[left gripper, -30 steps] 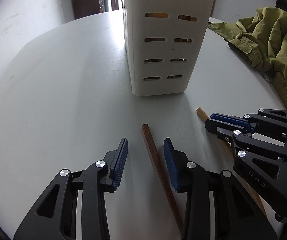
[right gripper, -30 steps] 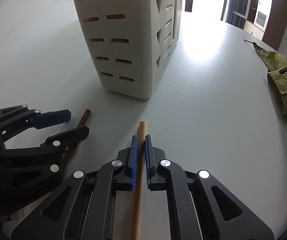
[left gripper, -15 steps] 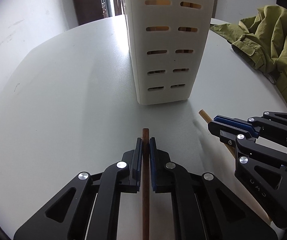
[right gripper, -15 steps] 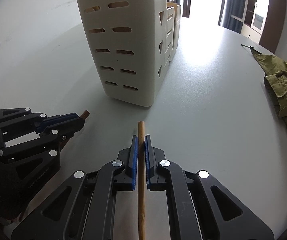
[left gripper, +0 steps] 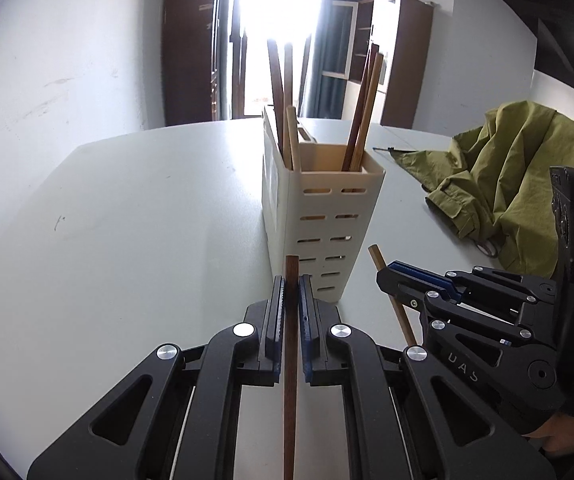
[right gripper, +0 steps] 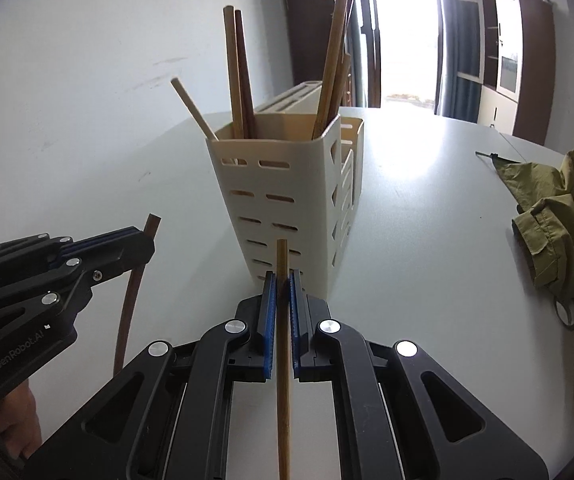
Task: Organize utensils
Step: 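Lift both held chopsticks and lower them upright into the white holder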
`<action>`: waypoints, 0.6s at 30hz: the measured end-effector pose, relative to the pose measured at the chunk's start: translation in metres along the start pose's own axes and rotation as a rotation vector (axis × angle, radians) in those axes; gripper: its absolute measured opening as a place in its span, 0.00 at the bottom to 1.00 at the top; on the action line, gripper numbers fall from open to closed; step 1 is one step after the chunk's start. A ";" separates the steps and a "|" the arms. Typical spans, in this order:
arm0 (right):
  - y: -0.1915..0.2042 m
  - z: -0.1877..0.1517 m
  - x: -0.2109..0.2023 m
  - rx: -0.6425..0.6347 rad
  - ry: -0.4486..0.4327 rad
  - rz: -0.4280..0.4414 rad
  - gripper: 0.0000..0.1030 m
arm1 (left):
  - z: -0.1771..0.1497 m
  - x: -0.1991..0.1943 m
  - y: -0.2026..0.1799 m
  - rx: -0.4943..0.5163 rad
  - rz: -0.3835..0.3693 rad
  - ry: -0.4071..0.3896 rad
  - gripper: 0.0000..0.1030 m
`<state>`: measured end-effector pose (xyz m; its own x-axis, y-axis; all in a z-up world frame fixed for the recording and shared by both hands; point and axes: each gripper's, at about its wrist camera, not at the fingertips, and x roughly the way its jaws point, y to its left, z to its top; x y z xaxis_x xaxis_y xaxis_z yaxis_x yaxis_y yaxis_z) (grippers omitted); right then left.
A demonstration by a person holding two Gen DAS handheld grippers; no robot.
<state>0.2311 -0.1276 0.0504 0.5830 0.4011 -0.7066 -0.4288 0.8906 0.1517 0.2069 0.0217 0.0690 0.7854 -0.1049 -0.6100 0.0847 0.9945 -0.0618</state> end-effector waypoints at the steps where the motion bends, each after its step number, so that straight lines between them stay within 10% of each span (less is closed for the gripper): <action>1: 0.003 0.008 -0.004 -0.001 -0.020 0.009 0.07 | 0.003 -0.007 0.000 -0.004 -0.002 -0.025 0.06; 18: 0.005 0.049 -0.073 -0.006 -0.322 0.076 0.07 | 0.045 -0.089 -0.019 0.002 -0.033 -0.340 0.06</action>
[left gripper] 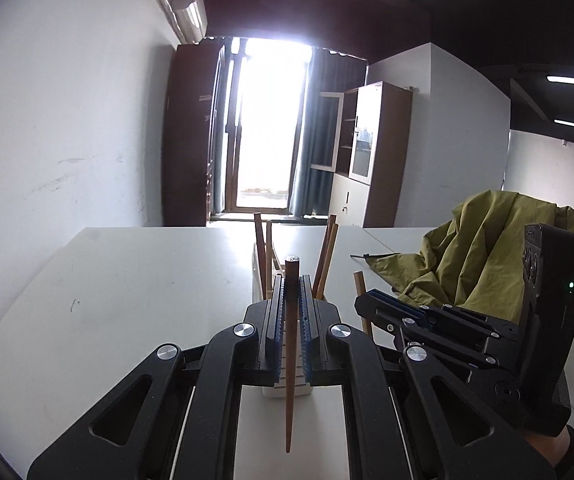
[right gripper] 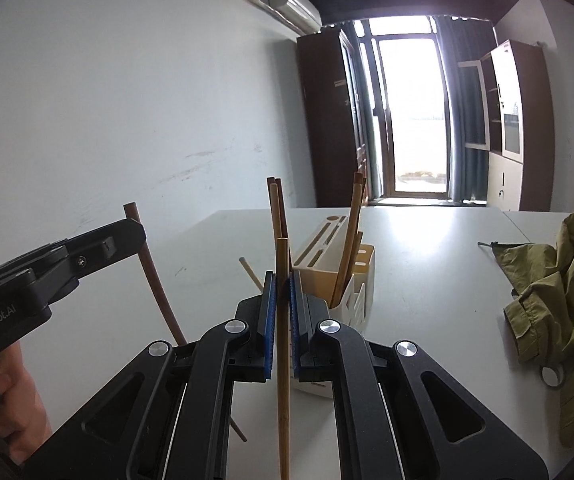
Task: Organize utensils
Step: 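Lift both held chopsticks and lower them upright into the white holder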
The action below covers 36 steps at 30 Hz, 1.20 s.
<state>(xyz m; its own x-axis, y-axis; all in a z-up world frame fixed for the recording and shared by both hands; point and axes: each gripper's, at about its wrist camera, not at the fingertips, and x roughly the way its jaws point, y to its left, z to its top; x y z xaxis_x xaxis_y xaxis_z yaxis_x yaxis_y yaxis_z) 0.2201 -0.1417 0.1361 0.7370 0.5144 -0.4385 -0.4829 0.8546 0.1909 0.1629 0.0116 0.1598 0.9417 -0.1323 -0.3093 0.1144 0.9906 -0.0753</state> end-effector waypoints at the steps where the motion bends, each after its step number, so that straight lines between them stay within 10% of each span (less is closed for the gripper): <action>1: -0.001 0.002 -0.002 0.002 -0.016 0.003 0.07 | 0.002 0.000 -0.002 0.001 0.000 -0.008 0.06; 36: -0.041 0.054 -0.018 0.028 -0.501 0.100 0.07 | 0.049 -0.029 -0.026 0.049 0.004 -0.367 0.06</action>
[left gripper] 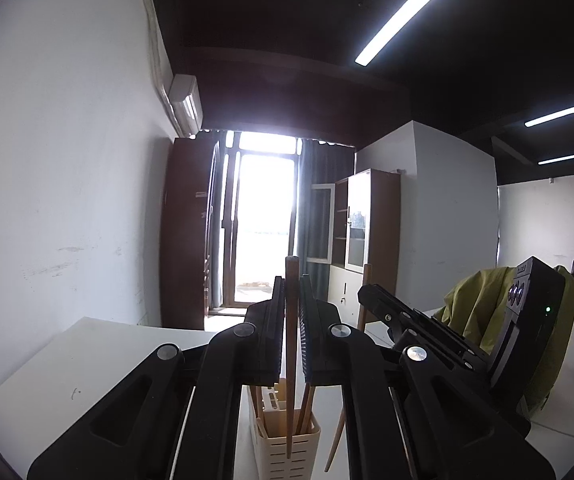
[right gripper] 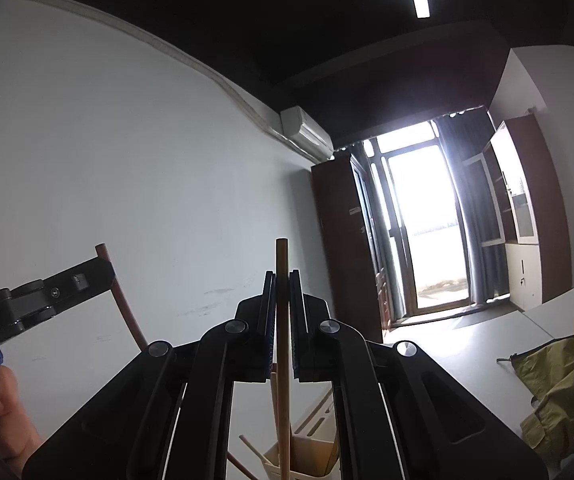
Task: Organize utensils
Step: 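Lift both held chopsticks and lower them upright into the white holder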
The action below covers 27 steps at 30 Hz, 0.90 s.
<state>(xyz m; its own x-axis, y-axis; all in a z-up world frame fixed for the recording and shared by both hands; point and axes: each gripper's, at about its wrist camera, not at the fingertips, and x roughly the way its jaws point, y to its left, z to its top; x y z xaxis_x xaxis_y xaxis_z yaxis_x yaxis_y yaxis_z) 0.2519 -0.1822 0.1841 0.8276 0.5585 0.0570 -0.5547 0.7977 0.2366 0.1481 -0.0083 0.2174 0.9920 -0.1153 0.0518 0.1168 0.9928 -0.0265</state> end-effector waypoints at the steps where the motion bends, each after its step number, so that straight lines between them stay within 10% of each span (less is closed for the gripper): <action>1: -0.002 0.001 0.001 0.007 -0.008 0.005 0.07 | 0.000 0.002 -0.001 0.006 0.003 -0.003 0.06; 14: -0.012 0.007 0.003 0.001 -0.171 0.002 0.07 | 0.001 0.000 0.002 -0.023 0.041 -0.163 0.06; 27: -0.030 -0.019 0.035 -0.007 -0.133 -0.012 0.07 | -0.023 0.055 0.010 -0.024 0.086 -0.001 0.06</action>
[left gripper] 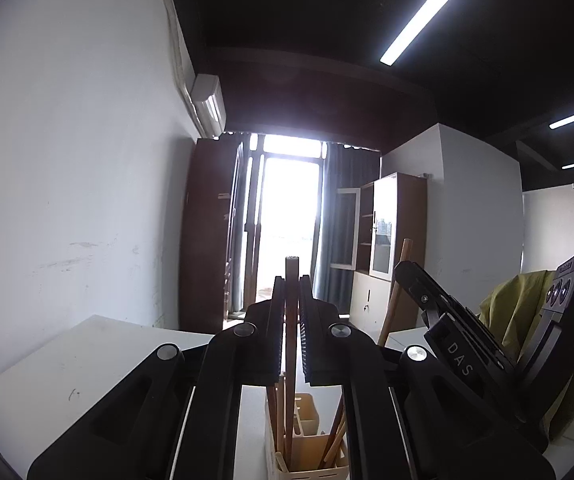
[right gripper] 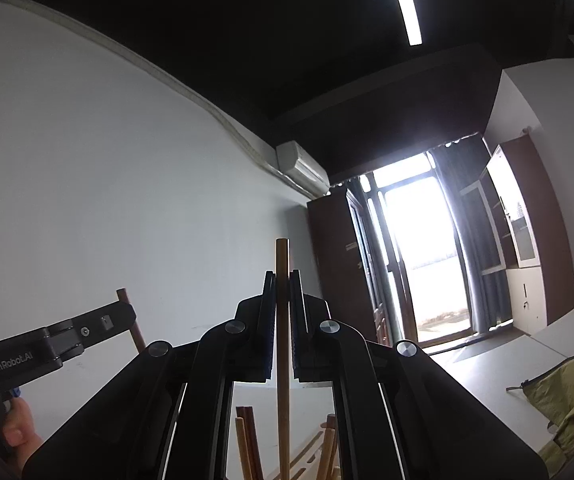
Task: Organize utensils
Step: 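Lift both held chopsticks and lower them upright into the white holder, then open both grippers to release the chopsticks inside the holder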
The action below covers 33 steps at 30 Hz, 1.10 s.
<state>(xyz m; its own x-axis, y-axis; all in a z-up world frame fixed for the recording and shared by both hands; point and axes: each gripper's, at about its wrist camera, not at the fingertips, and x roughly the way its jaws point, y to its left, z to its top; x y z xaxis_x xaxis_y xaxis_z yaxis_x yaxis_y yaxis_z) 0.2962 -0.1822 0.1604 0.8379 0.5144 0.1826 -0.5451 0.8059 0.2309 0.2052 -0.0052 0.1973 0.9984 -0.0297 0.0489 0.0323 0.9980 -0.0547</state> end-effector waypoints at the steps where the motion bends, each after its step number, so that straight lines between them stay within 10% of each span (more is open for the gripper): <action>1: 0.000 -0.003 0.002 0.003 0.013 -0.003 0.07 | -0.002 0.004 0.000 0.002 0.000 0.019 0.06; 17: 0.007 -0.033 0.006 -0.008 0.121 -0.011 0.07 | -0.033 0.044 0.015 -0.012 -0.010 0.236 0.06; 33: 0.010 -0.040 0.005 -0.026 0.200 -0.031 0.07 | -0.039 0.032 0.024 -0.014 -0.009 0.280 0.17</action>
<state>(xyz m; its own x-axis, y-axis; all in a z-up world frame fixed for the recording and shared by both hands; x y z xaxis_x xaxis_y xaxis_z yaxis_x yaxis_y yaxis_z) 0.2959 -0.1602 0.1258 0.8447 0.5349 -0.0188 -0.5200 0.8285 0.2078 0.2401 0.0158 0.1583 0.9722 -0.0552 -0.2276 0.0405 0.9968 -0.0689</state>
